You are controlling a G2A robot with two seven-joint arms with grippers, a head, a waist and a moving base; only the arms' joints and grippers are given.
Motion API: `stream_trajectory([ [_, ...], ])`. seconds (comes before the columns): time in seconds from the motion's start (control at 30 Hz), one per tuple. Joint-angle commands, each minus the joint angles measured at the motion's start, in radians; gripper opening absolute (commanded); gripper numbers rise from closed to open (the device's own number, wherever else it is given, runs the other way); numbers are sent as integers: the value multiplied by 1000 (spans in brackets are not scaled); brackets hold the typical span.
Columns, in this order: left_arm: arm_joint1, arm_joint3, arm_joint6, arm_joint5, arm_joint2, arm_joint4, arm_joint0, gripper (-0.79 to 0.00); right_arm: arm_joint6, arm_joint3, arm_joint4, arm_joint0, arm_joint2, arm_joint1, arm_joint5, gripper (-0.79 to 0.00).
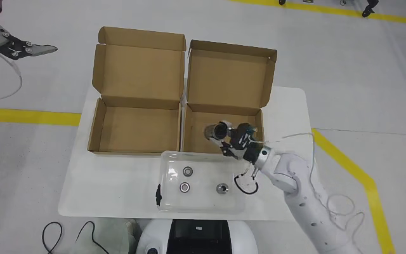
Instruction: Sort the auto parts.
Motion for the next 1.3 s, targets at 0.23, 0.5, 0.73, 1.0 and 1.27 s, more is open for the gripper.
stream_trajectory([
  [0.23, 0, 0, 0, 0, 0, 0, 0, 0, 91, 134, 43, 124, -107, -31, 71, -785],
  [0.5, 0, 0, 0, 0, 0, 0, 0, 0, 195, 255, 54, 265, -221, -74, 152, -785],
  [0.73, 0, 0, 0, 0, 0, 0, 0, 0, 227, 333, 72, 326, -276, -102, 204, -785],
  [1.0, 0, 0, 0, 0, 0, 0, 0, 0, 229, 419, 96, 355, -305, -124, 230, -785],
  [1.27, 0, 0, 0, 0, 0, 0, 0, 0, 252, 434, 99, 365, -306, -131, 234, -702],
])
